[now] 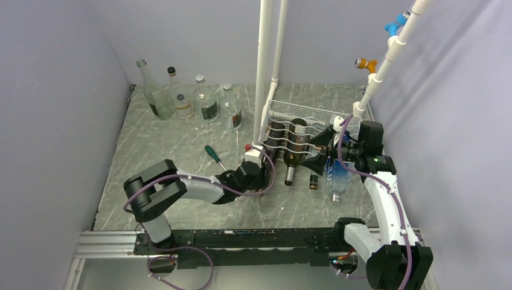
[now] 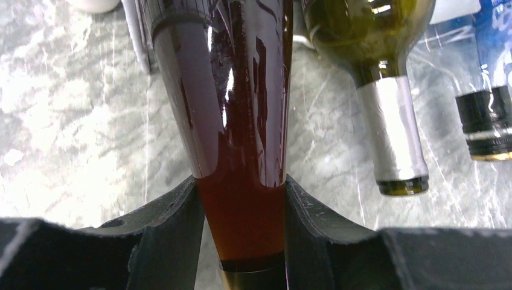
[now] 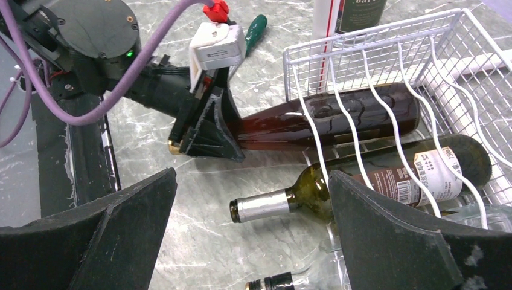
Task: Take the wine bottle off the wine rack
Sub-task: Pick up the wine bottle from the wine rack.
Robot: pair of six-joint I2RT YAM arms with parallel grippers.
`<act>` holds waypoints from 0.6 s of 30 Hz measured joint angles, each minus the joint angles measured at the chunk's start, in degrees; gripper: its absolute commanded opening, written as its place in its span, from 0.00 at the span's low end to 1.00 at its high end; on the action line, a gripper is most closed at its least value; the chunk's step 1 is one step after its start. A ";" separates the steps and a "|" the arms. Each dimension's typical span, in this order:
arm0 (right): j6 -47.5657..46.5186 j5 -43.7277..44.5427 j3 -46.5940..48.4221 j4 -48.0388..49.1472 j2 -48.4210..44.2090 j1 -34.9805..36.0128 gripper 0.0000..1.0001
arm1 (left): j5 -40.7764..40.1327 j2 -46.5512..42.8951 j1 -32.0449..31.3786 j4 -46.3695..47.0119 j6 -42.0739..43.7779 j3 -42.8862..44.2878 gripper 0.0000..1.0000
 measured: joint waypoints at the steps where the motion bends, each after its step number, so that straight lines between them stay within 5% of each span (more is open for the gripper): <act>1: 0.00 0.00 0.00 0.00 0.00 0.00 1.00 | 0.15 -0.76 -0.22 -0.22 -0.28 -0.61 0.00; 18: -0.04 0.00 -0.04 0.00 0.00 0.00 1.00 | 2.75 -13.51 -3.45 -4.79 -1.49 -9.49 0.00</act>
